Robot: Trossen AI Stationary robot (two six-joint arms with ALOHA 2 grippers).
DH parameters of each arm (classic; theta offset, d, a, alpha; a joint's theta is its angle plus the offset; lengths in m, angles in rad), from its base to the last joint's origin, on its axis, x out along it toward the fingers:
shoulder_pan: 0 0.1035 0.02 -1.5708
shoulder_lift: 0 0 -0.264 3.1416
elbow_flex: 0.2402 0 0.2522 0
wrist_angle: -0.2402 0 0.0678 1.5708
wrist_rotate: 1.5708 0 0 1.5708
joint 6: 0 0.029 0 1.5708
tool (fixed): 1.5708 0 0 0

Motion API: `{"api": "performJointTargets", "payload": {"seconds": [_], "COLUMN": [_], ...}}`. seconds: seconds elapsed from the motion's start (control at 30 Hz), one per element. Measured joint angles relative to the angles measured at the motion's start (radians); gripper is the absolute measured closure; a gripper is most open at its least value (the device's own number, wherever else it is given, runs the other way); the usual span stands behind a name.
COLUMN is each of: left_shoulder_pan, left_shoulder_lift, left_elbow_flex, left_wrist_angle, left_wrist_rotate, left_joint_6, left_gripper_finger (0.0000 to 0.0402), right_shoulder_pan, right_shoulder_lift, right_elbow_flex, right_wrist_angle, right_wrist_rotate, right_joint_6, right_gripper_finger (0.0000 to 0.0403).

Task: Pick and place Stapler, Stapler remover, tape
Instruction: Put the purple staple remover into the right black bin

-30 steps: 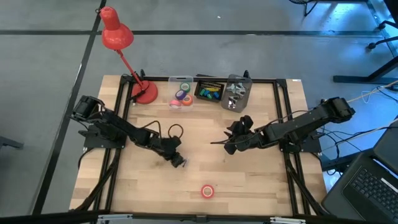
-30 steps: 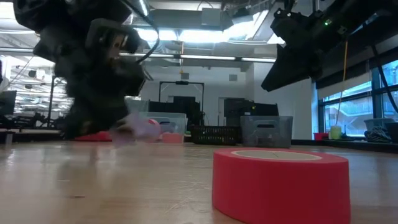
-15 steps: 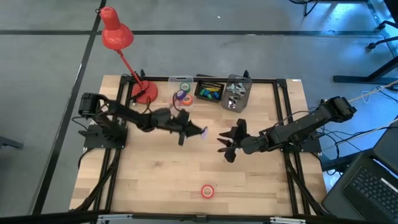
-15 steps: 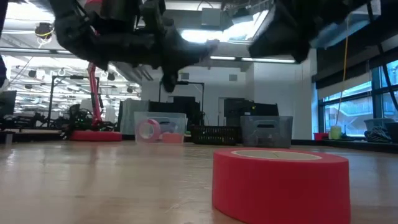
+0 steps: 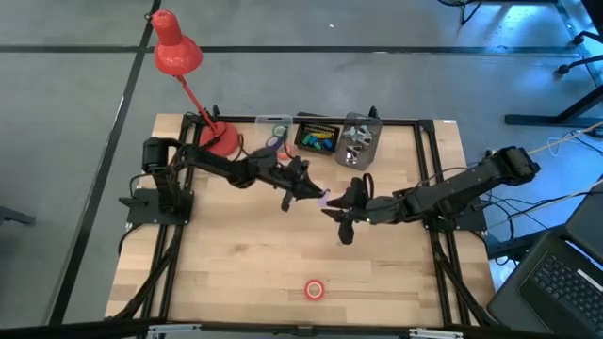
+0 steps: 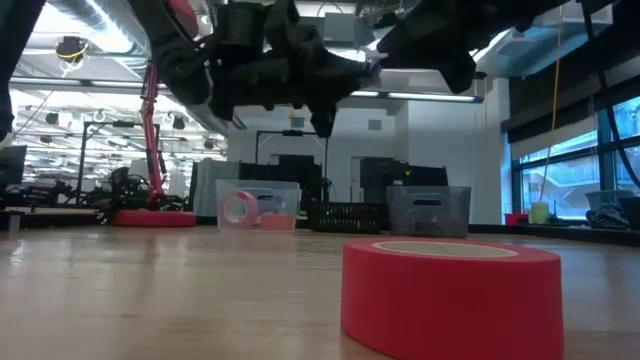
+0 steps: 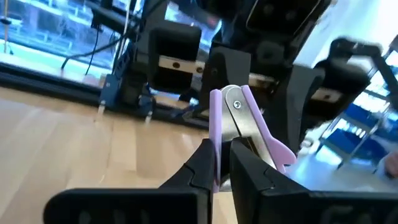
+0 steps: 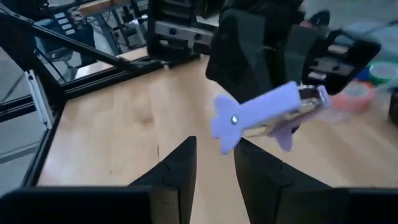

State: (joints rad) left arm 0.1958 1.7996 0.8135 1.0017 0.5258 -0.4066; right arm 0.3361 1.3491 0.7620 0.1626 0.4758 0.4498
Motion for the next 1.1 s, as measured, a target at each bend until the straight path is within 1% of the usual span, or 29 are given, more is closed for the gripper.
{"api": "performJointTargets", "payload": {"seconds": [0.1, 0.4, 0.53, 0.67, 0.7, 0.9, 0.93, 1.0, 1.1], "left_shoulder_pan": [-0.006, -0.019, -0.024, -0.024, -0.025, -0.025, -0.025, -0.025, -0.023], "left_shoulder_lift": [0.001, 0.001, 0.001, 0.0, -0.001, -0.001, -0.001, -0.001, 0.001], "left_elbow_flex": [0.018, 0.021, 0.021, 0.021, 0.021, 0.021, 0.021, 0.022, 0.022], "left_wrist_angle": [-0.07, -0.079, -0.078, -0.069, -0.067, -0.071, -0.072, -0.073, -0.082], "left_wrist_rotate": [-0.011, -0.03, -0.03, -0.026, -0.026, -0.027, -0.027, -0.031, -0.045], "left_joint_6": [0.053, 0.062, 0.062, 0.067, 0.067, 0.066, 0.066, 0.076, 0.094], "left_gripper_finger": [0.0381, 0.0381, 0.0381, 0.0381, 0.0381, 0.0381, 0.0378, 0.0356, 0.03], "right_shoulder_pan": [-0.008, -0.019, -0.027, -0.031, -0.032, -0.033, -0.033, -0.033, -0.033], "right_shoulder_lift": [0.0, 0.0, 0.0, 0.0, 0.0, 0.0, 0.0, -0.001, -0.006], "right_elbow_flex": [0.0, 0.0, 0.0, -0.001, -0.002, -0.002, -0.002, 0.005, 0.046], "right_wrist_angle": [-0.012, -0.022, -0.023, -0.029, -0.031, -0.042, -0.042, -0.059, -0.138], "right_wrist_rotate": [-0.035, -0.036, -0.037, -0.035, -0.035, -0.027, -0.027, -0.018, 0.009], "right_joint_6": [0.021, 0.041, 0.044, 0.059, 0.064, 0.089, 0.085, 0.071, 0.061], "right_gripper_finger": [0.0293, 0.0298, 0.0327, 0.0384, 0.0392, 0.04, 0.04, 0.0401, 0.0401]}}
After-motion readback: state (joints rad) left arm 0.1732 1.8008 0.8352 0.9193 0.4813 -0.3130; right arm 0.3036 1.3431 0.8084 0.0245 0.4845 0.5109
